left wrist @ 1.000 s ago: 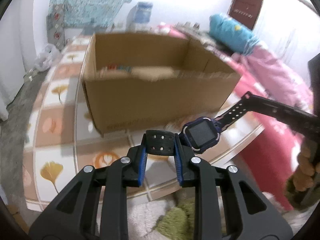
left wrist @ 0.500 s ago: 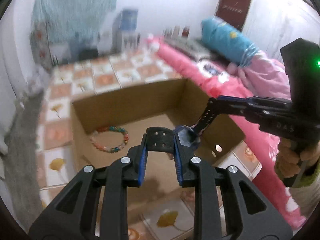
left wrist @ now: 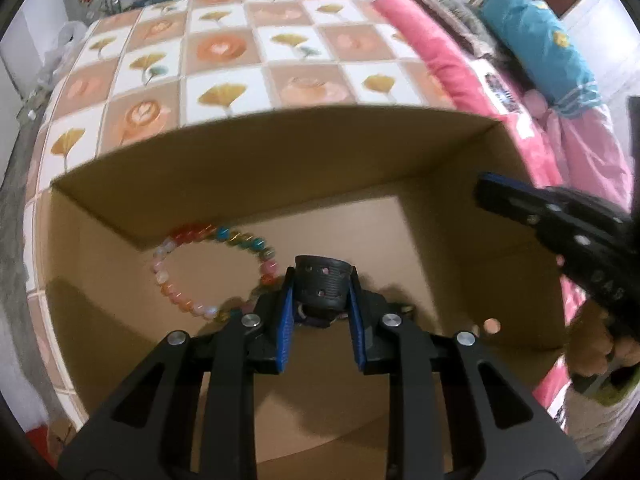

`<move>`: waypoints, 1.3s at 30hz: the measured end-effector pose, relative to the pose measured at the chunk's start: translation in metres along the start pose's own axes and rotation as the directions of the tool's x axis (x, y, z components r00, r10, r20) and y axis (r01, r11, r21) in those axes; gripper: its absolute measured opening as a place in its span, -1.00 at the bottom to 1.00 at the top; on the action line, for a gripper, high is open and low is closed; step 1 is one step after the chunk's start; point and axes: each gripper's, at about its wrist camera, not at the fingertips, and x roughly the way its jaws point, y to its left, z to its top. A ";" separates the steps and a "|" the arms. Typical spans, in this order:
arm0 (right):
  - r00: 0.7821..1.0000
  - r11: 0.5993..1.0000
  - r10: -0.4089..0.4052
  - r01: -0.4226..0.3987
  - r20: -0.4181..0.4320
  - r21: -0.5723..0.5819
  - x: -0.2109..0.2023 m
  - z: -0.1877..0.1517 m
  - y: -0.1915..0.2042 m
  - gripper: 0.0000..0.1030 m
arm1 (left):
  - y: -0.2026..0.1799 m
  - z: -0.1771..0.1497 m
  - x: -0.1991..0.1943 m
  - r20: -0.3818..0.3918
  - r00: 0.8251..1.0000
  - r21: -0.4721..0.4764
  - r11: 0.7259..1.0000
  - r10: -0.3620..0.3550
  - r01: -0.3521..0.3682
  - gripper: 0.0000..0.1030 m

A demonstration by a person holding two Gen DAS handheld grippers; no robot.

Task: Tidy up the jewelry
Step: 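Carry the black watch over the box with both grippers and lower it inside, then open the left gripper to release the strap while the right gripper holds the watch face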

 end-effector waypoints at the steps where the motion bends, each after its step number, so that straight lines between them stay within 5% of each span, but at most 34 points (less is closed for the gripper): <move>1: 0.999 1.000 0.023 -0.024 -0.035 -0.014 0.003 -0.002 0.000 -0.94 | 0.004 -0.001 0.003 -0.014 1.000 -0.005 1.000 0.011 -0.011 -0.56; 6: 0.974 0.988 0.051 -0.082 -0.223 -0.132 0.028 -0.015 0.018 -0.57 | 0.018 -0.006 0.008 -0.049 0.999 -0.029 1.000 0.004 -0.005 -0.53; 10: 0.947 0.978 -0.024 -0.044 -0.319 -0.205 0.051 -0.021 0.033 -0.56 | 0.015 -0.008 0.015 -0.089 0.996 -0.027 1.000 -0.005 0.002 -0.47; 13: 0.948 0.979 -0.034 -0.032 -0.317 -0.201 0.052 -0.018 0.034 -0.55 | 0.011 -0.007 0.020 -0.107 0.994 -0.017 1.000 -0.010 0.008 -0.21; 15: 0.950 0.983 -0.025 -0.033 -0.311 -0.181 0.048 -0.017 0.031 -0.45 | 0.010 -0.008 0.021 -0.117 0.993 -0.015 1.000 -0.018 0.016 0.18; 19: 0.946 0.982 -0.031 -0.031 -0.322 -0.188 0.040 -0.019 0.032 -0.13 | 0.009 -0.010 -0.003 -0.030 0.999 -0.002 0.999 -0.035 0.035 0.38; 25: 0.923 0.972 -0.089 -0.002 -0.375 -0.234 0.044 -0.033 0.039 -0.11 | 0.007 -0.029 -0.057 0.142 0.988 0.013 0.998 -0.061 0.060 0.41; 30: 0.883 0.949 -0.157 0.011 -0.443 -0.315 0.061 -0.047 0.052 -0.11 | 0.003 -0.063 -0.100 0.298 0.952 0.060 0.997 -0.063 0.048 0.44; 33: 0.851 0.919 -0.217 0.013 -0.478 -0.394 0.073 -0.052 0.067 -0.10 | 0.003 -0.092 -0.121 0.412 0.911 0.079 0.997 -0.023 -0.011 0.52; 39: 0.780 0.855 -0.353 0.045 -0.516 -0.517 0.083 -0.053 0.085 -0.10 | 0.012 -0.140 -0.132 0.490 0.871 0.049 0.996 0.038 -0.071 0.52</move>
